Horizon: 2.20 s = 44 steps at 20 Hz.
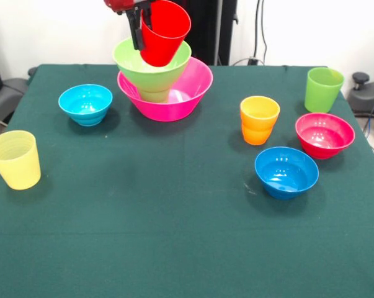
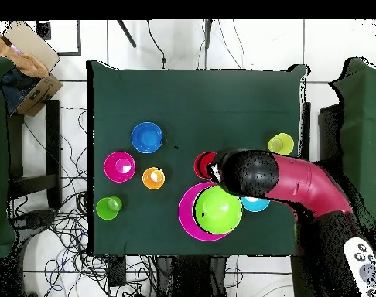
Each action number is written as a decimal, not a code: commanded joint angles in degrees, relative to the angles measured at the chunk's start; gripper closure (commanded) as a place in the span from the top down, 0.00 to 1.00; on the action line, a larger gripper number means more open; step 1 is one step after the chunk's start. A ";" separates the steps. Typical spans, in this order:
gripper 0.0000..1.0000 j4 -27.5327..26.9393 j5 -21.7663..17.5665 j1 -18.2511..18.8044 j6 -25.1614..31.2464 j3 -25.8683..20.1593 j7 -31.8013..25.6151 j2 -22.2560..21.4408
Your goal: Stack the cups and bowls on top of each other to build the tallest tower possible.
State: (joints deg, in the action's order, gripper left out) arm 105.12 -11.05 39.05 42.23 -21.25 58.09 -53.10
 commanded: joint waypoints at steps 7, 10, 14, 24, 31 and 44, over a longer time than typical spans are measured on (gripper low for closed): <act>0.00 -3.72 -7.64 -3.58 4.60 5.71 6.94 9.28; 0.00 -4.77 -7.55 -3.75 6.00 6.31 6.17 9.72; 0.00 -4.55 -7.24 -3.62 6.12 6.61 5.38 9.32; 0.00 -4.10 -6.07 -4.42 8.09 7.22 4.33 7.65; 0.00 1.02 -2.48 -1.37 10.24 4.51 -0.49 -1.12; 0.00 4.65 -1.88 0.47 9.93 2.82 -2.33 -4.60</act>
State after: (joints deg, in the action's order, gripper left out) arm 104.16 -13.51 38.74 50.42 -14.57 58.09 -57.36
